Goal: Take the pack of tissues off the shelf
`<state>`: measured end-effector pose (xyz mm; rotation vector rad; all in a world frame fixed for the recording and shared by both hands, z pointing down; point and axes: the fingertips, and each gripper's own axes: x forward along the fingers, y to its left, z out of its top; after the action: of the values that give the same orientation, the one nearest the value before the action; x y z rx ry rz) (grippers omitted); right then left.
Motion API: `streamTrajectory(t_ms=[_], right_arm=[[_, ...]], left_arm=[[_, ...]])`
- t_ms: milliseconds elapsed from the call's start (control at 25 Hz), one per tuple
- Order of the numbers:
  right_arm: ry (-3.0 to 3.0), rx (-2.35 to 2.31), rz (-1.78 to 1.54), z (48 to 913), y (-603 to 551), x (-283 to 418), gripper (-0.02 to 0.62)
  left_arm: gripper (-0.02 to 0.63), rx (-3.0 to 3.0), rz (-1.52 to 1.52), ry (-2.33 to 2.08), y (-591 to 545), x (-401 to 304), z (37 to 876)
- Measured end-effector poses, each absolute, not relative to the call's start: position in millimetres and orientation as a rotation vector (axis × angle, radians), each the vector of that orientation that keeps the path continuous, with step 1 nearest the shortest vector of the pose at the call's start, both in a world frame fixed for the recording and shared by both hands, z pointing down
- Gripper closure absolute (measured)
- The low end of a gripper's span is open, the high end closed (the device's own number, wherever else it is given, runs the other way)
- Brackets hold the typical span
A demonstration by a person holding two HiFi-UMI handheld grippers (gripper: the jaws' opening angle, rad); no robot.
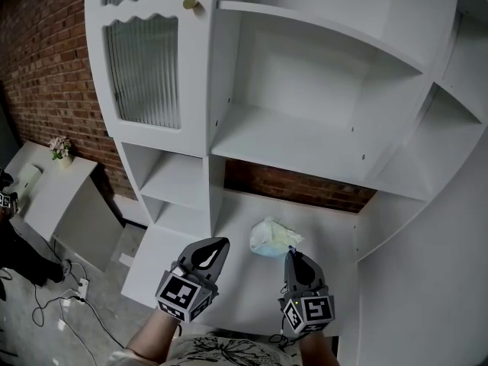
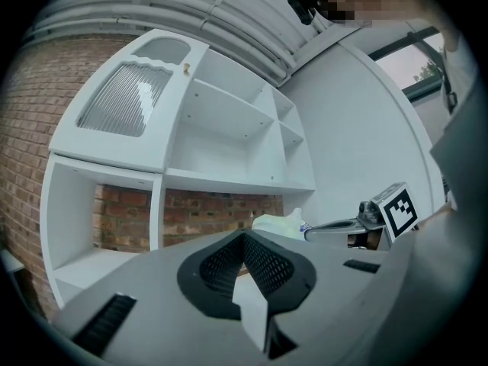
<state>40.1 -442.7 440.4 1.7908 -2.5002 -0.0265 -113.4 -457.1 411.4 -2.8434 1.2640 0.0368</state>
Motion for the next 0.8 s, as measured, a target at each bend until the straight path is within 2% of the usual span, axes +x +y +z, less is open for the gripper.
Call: streamTrajectory(t_ms=[800], right_arm=[[-2.514, 1.783, -0.044, 433, -463, 51, 0.588]], left_arm=[[0.592, -2.831, 0.009, 1.271, -475, -100, 415]])
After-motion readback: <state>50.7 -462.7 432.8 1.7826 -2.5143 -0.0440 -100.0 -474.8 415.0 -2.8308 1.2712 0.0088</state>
